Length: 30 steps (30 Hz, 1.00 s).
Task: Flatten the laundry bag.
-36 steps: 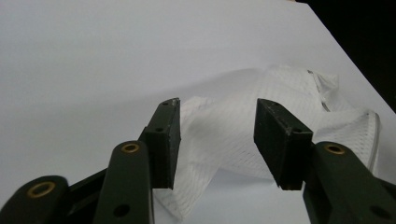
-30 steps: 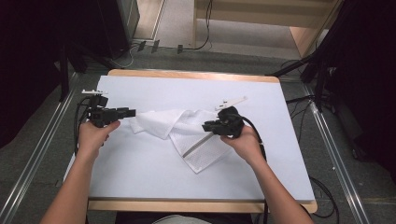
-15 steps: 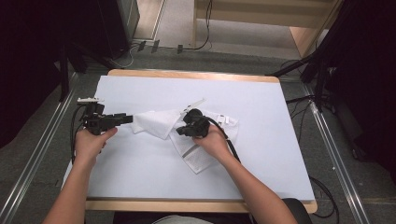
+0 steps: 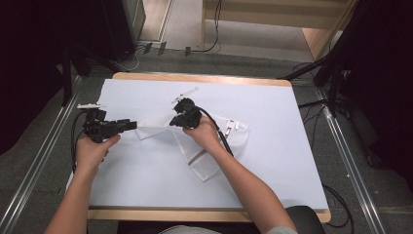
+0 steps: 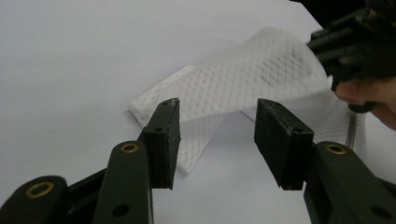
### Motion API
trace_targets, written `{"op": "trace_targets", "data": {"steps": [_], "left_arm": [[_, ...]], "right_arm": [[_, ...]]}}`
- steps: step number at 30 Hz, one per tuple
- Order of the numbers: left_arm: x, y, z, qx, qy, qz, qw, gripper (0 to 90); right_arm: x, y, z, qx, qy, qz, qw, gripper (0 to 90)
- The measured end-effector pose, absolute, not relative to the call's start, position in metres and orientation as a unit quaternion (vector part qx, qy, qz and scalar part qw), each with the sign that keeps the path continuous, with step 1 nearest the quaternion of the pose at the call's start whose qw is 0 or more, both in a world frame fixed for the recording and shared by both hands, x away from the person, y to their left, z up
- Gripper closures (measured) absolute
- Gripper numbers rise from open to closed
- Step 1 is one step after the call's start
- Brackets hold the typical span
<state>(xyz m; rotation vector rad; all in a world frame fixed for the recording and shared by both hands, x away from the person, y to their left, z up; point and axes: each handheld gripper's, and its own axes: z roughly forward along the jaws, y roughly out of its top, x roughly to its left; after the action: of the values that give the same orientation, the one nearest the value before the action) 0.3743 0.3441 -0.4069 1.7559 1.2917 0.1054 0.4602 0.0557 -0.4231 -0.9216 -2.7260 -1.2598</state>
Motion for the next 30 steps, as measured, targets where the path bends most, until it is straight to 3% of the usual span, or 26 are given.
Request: {"op": "trace_targets", "data": {"steps": [16,30], "left_arm": [[0.378,0.34,-0.413,0.724,0.521,0.038,0.45,50.9],[0.385,0.341,-0.44,0.732,0.538,0.025,0.418,48.3]], "right_arm": [[0.536,0.048,-0.417,-0.359,-0.84,-0.406,-0.016,90.0],[0.493,0.002,-0.41,-0.348,-0.842,-0.411,-0.012,90.0]]}}
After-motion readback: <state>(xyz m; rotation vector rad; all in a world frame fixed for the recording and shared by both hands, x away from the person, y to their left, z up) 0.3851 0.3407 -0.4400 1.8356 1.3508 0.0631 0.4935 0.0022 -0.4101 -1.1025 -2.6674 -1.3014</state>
